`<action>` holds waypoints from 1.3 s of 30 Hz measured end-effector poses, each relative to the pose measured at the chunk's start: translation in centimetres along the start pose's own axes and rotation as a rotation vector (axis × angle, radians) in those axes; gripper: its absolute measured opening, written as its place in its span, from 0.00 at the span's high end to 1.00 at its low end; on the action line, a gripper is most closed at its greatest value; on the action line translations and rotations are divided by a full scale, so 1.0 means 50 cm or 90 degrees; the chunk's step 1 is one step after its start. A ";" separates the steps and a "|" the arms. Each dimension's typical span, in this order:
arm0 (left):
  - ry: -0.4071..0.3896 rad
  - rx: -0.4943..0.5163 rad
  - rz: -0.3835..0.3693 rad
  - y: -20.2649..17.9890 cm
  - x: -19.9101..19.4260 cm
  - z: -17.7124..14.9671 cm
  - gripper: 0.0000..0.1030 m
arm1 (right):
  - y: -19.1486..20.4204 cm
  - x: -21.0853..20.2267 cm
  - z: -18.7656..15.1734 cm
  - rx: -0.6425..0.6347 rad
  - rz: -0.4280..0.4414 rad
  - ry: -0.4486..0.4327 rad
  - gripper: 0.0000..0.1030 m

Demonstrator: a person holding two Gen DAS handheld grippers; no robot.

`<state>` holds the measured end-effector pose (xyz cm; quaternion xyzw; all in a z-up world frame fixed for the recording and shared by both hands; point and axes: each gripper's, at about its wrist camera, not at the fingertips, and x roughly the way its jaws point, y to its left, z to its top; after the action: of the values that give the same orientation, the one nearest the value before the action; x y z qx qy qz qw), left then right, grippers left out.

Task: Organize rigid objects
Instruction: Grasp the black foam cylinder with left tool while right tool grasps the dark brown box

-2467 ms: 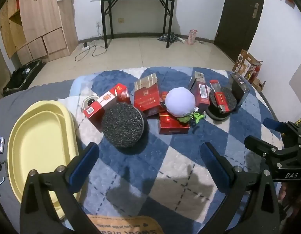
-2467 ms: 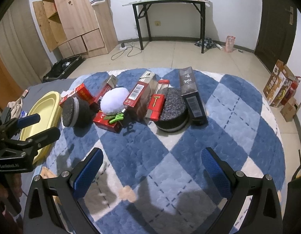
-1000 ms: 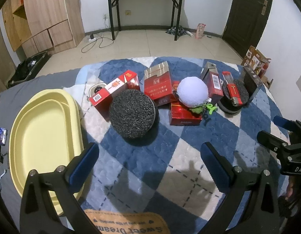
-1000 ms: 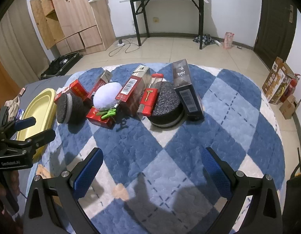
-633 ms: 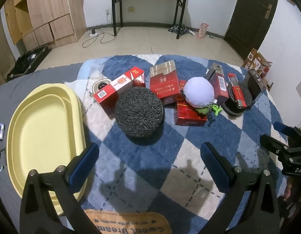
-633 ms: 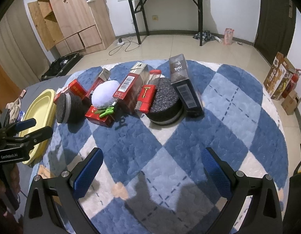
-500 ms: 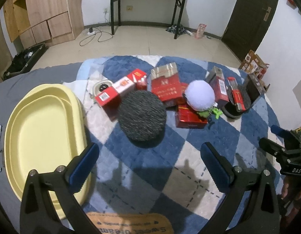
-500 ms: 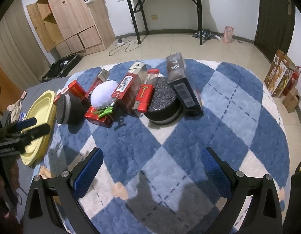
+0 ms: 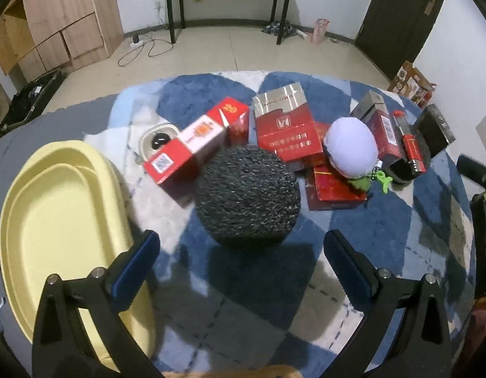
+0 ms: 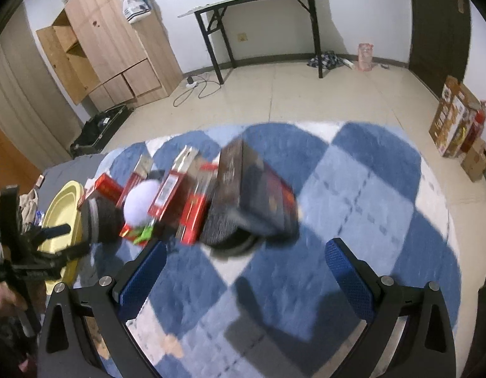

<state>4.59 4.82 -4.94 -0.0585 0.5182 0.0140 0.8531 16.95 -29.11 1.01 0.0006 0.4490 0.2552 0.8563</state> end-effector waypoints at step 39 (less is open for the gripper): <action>-0.008 -0.096 -0.067 0.036 -0.063 -0.003 0.39 | -0.080 -0.019 0.032 -0.075 0.034 -0.063 0.79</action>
<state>2.84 6.70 -2.37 -0.1498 0.5064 0.0087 0.8492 19.46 -32.63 1.80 -0.0248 0.3901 0.3036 0.8689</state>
